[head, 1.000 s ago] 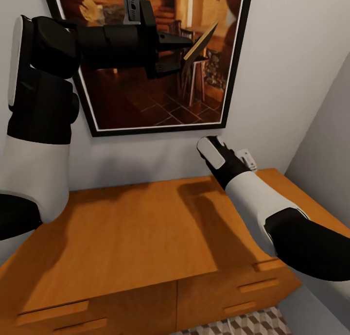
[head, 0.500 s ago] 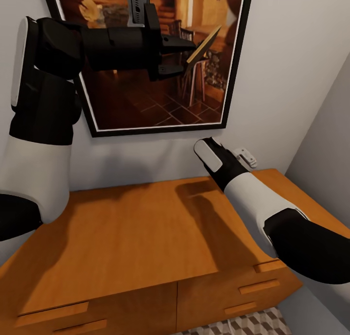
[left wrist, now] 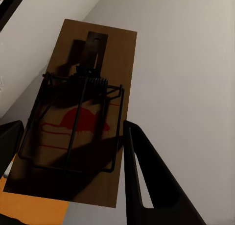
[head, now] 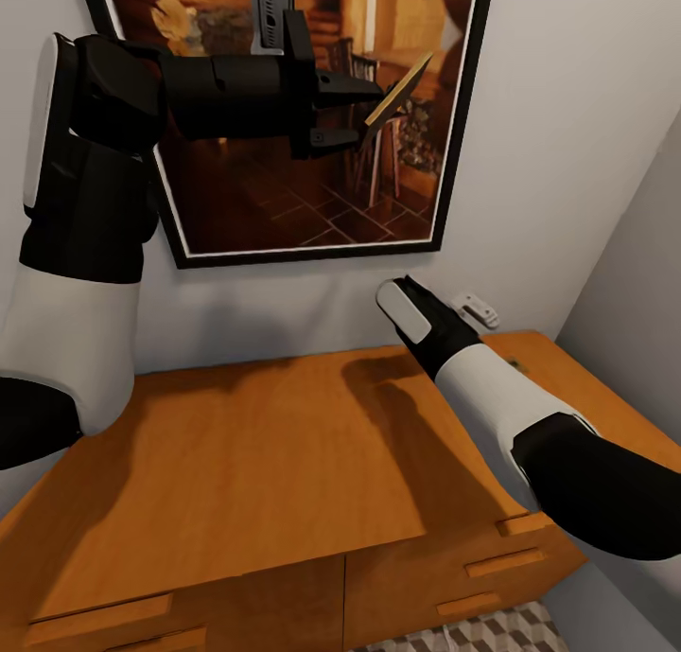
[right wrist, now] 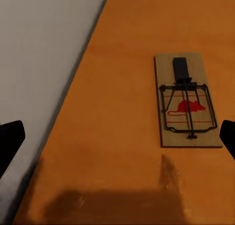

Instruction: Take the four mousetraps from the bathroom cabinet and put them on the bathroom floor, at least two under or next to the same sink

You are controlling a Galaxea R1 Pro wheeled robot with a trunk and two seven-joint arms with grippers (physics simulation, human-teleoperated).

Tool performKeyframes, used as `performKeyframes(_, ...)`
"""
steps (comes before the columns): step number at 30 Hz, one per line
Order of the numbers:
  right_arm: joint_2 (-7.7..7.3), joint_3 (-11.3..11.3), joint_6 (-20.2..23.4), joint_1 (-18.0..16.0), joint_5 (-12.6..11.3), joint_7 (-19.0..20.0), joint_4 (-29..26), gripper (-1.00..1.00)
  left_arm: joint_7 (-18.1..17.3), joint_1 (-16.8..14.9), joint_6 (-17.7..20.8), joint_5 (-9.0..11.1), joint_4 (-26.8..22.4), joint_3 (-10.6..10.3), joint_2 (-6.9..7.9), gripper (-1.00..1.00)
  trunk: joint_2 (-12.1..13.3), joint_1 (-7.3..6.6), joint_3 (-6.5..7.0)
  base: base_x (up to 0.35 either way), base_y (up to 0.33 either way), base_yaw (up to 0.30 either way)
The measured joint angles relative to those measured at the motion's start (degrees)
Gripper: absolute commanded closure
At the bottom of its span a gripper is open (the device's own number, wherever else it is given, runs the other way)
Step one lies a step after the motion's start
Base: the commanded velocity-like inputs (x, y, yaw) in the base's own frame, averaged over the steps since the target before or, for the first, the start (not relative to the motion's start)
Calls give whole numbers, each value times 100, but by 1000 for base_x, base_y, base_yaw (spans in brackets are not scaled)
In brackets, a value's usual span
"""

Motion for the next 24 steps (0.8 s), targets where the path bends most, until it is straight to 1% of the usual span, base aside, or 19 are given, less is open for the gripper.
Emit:
performKeyframes(4, -7, -16, 135, 48, 19, 7, -21, -100, 1, 2, 0, -2, 4, -15, 1, 100, 0, -1, 0, 266, 0, 0)
performKeyframes(8, -60, -18, 258, 194, 38, 9, -61, -100, 1, 3, -5, -2, 1, -130, -2, 100, 0, 1, 0, 133, 0, 0)
performKeyframes(11, -79, -17, 302, 229, 39, 10, -66, -100, 1, 2, -8, -1, 2, -175, -13, 100, 0, 1, 0, 39, 0, 0)
performKeyframes(14, -92, -16, 317, 246, 34, 133, -60, -100, 1, 3, -9, 0, 5, -195, -50, 100, 0, 1, 0, 14, 0, 0)
performKeyframes(18, -99, -16, 362, 252, 36, 219, -57, -100, 1, 2, -10, 0, 0, -203, -79, 100, 0, 1, 0, 4, 0, 0)
performKeyframes(24, -112, -16, 427, 262, 39, 238, -63, -100, -1, 3, -9, 4, -2, -205, -92, 100, 0, 1, 0, 0, 0, 0)
